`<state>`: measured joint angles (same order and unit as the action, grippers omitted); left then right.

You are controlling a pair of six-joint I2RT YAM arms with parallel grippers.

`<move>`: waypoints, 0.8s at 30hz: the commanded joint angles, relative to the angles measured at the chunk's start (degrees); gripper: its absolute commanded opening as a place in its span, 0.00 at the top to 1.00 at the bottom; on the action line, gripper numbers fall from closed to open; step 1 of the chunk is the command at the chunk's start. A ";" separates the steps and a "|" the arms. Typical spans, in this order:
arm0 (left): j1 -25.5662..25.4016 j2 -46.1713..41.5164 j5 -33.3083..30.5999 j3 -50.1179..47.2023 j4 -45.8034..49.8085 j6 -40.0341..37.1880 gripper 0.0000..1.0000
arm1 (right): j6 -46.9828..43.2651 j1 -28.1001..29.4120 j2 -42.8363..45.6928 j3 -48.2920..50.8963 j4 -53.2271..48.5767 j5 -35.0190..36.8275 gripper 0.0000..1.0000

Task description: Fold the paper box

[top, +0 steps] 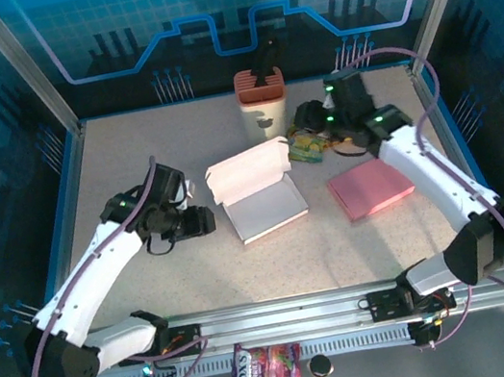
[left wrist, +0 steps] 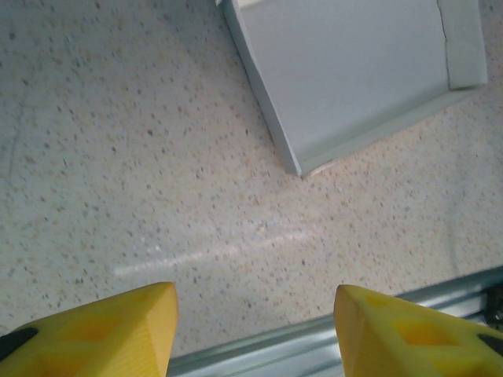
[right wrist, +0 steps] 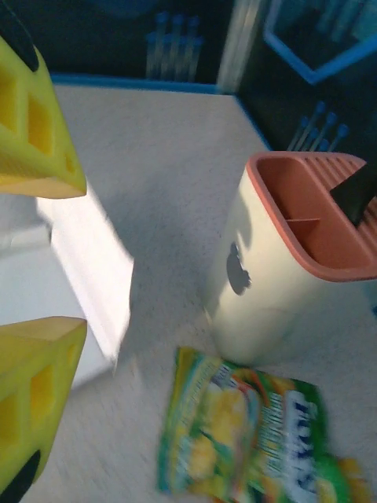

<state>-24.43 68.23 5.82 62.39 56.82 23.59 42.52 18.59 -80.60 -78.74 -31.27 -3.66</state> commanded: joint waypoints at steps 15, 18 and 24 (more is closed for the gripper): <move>7.66 21.84 -0.23 13.76 -6.49 -13.92 0.42 | -49.57 -6.44 -20.39 -6.55 -11.44 -23.60 0.47; 7.64 23.67 -0.19 15.00 -7.15 -14.34 0.42 | -50.64 -4.90 -23.04 -9.14 -11.45 -23.32 0.47; 7.66 26.10 -1.04 16.82 -8.04 -15.00 0.42 | -51.84 -1.54 -27.03 -11.98 -11.47 -20.48 0.51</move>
<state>-17.04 93.19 4.73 77.12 49.58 10.28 -7.20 15.84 -105.78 -89.17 -41.91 -24.75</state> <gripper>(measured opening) 0.581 0.493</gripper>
